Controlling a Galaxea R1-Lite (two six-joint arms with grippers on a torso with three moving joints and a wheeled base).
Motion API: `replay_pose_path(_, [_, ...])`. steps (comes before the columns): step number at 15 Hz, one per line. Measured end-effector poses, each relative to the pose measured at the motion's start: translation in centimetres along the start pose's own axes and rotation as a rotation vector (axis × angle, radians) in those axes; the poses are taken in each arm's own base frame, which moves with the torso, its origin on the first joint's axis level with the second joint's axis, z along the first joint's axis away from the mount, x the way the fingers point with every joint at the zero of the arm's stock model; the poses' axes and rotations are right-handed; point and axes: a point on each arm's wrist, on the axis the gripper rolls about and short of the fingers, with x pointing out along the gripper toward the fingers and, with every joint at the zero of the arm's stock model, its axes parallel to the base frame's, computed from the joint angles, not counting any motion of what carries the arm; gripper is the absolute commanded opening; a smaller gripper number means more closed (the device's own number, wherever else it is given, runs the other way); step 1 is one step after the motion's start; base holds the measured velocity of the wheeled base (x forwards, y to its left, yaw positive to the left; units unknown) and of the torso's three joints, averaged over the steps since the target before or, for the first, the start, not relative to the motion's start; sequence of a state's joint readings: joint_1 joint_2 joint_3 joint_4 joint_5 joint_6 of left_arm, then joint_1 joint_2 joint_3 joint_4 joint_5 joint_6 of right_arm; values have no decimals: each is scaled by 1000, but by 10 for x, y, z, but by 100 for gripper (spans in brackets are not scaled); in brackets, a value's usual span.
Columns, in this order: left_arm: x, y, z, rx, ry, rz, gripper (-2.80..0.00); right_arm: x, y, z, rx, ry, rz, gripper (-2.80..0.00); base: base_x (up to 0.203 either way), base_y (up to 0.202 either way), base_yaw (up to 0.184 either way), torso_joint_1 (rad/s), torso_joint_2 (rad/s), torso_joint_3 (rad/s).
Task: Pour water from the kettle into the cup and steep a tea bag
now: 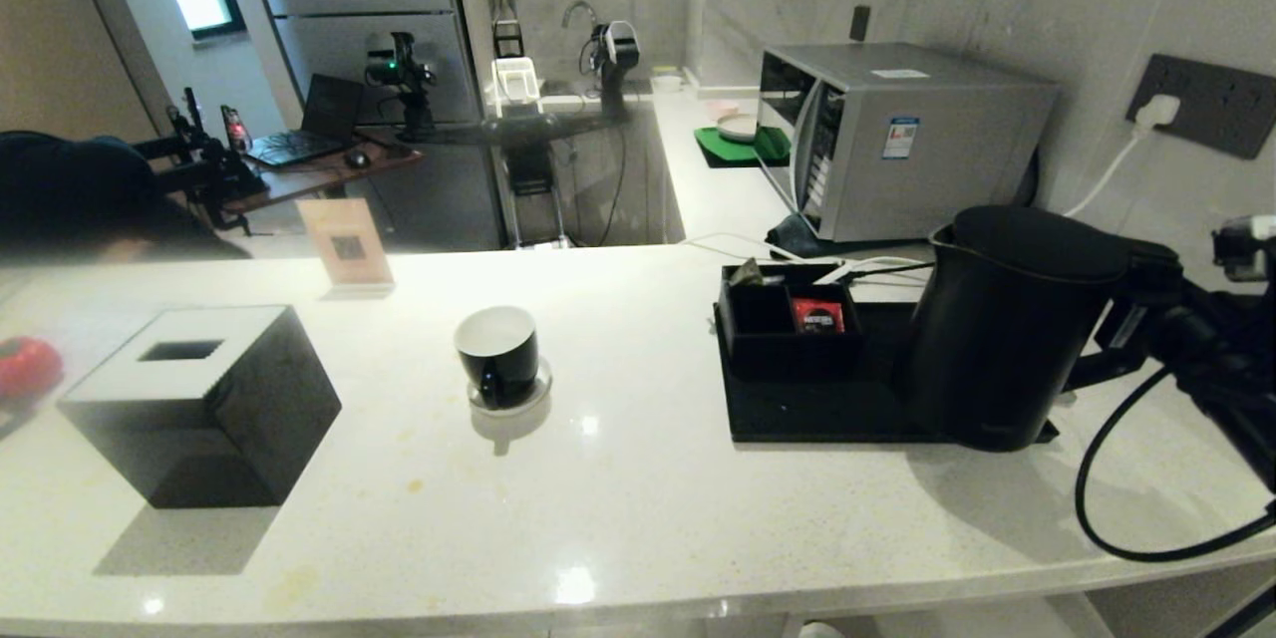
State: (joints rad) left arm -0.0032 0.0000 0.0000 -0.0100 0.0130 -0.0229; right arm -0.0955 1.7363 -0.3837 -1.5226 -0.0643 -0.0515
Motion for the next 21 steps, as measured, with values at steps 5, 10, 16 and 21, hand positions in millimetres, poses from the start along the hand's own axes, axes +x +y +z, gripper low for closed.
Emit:
replay_pose_path(5, [0,0,0,0,0,0,-280,-14,0,-1,-1,23,4,-280,0,0,0,0,0,0])
replay_pose_path(10, [0,0,0,0,0,0,-280,-25,0,6,0,4,5,-280,0,0,0,0,0,0])
replay_pose_path(16, [0,0,0,1,0,0,-280,-41,-2,8,-2,14,6,-280,0,0,0,0,0,0])
replay_pose_path(21, [0,0,0,0,0,0,-280,-45,-2,12,0,-3,10,-280,0,0,0,0,0,0])
